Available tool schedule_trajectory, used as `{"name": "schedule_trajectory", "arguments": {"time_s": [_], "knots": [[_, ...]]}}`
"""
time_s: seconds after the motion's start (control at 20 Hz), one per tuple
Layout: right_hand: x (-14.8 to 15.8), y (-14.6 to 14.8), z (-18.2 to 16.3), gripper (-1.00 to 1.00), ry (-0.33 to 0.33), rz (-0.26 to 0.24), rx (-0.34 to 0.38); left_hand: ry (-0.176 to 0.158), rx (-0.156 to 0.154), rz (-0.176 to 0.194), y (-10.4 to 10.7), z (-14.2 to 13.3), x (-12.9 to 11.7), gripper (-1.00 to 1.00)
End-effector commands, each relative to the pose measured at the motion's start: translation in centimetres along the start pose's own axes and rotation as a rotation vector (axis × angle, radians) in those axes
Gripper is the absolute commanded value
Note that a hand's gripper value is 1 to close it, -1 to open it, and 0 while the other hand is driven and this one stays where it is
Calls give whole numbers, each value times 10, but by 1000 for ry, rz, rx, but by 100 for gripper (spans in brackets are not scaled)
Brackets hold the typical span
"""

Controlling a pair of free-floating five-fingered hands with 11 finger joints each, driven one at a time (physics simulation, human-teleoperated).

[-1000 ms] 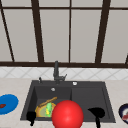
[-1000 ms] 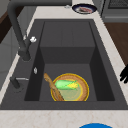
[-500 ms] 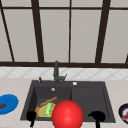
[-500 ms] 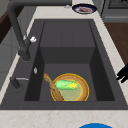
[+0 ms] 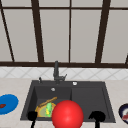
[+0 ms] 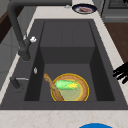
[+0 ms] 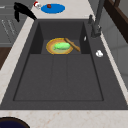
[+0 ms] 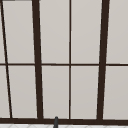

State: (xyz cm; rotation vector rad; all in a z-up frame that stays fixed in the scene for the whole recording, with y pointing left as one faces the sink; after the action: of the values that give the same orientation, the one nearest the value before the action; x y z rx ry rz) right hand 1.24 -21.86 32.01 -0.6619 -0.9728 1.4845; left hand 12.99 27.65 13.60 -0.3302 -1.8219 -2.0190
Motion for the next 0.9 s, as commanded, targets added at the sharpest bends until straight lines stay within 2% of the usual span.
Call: {"name": "schedule_trajectory", "arguments": {"time_s": [0.0, 0.1, 0.55, 0.65, 0.7, 0.85], "knots": [[0, 0, 0, 0, 0, 0, 0, -1, -1, 10, 3, -1, -6, -100], [0, 0, 0, 0, 0, -1, -1, 3, -2, 3, 7, -4, -14, -100], [0, 0, 0, 0, 1, -3, -2, 5, -3, 40, 35, -9, -71, -100], [0, 0, 0, 0, 1, -3, -2, -6, -11, 66, 40, -13, -79, -100], [0, 0, 0, 0, 1, -3, -2, -2, -9, 68, 42, -16, -82, -100], [0, 0, 0, 0, 2, -3, -3, 41, 11, 62, 47, -24, -90, -100]]}}
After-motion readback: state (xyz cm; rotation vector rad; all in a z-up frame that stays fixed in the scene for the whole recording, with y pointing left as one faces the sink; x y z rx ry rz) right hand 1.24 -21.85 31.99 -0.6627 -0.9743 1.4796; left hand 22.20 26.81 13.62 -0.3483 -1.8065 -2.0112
